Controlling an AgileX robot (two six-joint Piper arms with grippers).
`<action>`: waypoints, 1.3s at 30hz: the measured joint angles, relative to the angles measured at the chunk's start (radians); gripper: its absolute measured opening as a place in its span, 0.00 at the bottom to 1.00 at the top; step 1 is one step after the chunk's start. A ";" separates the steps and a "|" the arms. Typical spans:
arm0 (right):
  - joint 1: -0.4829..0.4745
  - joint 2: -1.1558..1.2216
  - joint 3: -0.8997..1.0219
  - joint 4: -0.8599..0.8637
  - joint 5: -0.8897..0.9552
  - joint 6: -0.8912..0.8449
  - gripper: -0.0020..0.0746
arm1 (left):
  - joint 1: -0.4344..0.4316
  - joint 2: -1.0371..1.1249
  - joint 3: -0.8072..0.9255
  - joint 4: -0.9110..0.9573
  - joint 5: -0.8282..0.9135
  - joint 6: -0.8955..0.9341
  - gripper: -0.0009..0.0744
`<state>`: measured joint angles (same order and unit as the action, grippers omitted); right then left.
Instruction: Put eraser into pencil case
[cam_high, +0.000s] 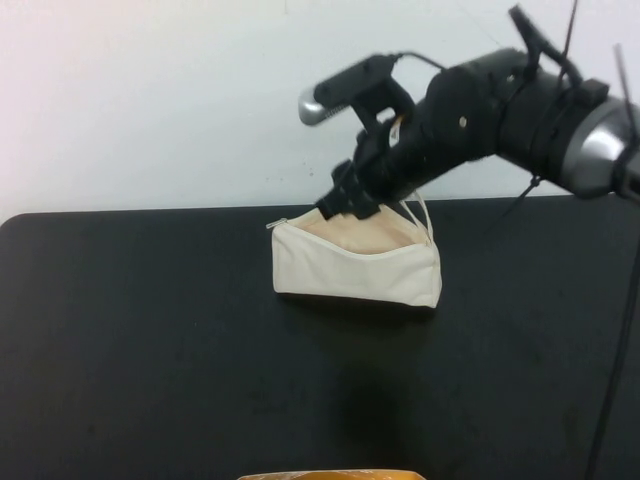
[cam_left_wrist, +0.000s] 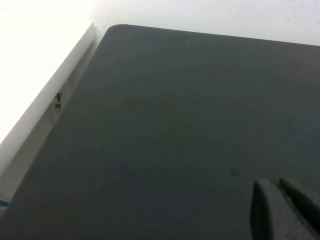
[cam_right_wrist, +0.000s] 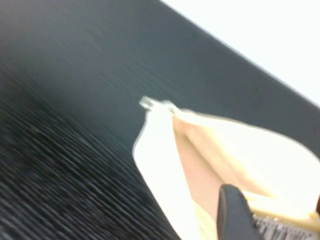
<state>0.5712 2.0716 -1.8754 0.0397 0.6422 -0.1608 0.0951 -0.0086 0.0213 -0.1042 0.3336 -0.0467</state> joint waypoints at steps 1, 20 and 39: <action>-0.007 0.016 0.000 0.002 0.002 0.002 0.42 | 0.000 0.000 0.000 0.000 0.000 0.000 0.01; -0.048 -0.244 0.008 0.018 0.153 0.016 0.07 | 0.000 0.000 0.000 0.000 0.000 0.000 0.01; 0.031 -1.087 0.832 0.014 0.121 -0.021 0.02 | 0.000 0.000 0.000 0.000 0.000 0.000 0.01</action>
<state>0.6017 0.9846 -1.0432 0.0542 0.7631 -0.1817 0.0951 -0.0086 0.0213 -0.1042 0.3336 -0.0467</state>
